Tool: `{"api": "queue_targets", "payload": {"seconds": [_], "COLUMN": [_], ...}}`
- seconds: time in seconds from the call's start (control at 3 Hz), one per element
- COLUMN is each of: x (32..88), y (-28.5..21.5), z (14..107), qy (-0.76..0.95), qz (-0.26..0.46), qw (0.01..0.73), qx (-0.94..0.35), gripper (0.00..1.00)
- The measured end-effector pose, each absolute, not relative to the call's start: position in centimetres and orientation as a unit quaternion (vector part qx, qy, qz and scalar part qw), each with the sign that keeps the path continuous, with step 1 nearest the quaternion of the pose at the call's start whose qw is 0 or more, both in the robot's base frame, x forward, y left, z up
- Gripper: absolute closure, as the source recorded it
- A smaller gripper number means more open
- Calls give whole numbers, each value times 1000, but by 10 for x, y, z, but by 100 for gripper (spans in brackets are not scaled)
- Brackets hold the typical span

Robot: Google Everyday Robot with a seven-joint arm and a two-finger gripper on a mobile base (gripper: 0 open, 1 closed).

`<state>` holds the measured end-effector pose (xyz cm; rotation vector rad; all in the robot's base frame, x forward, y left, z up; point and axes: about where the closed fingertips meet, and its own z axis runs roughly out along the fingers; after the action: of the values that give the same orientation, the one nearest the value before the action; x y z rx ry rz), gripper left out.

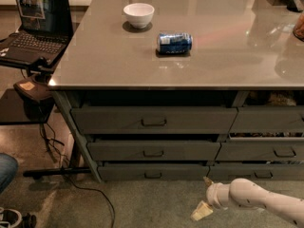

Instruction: Open bottom drawer

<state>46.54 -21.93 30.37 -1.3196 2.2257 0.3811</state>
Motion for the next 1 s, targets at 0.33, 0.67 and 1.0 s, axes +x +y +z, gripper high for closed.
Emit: {"api": "queue_targets", "payload": {"seconds": [0.33, 0.67, 1.0], "x": [465, 478, 501], "y": [-219, -202, -158], "z": [304, 287, 283], "qy": [822, 788, 717], "qz": [141, 108, 56], "qw": [260, 278, 319], "qx": [-488, -539, -617], "gripper": [0, 0, 0]}}
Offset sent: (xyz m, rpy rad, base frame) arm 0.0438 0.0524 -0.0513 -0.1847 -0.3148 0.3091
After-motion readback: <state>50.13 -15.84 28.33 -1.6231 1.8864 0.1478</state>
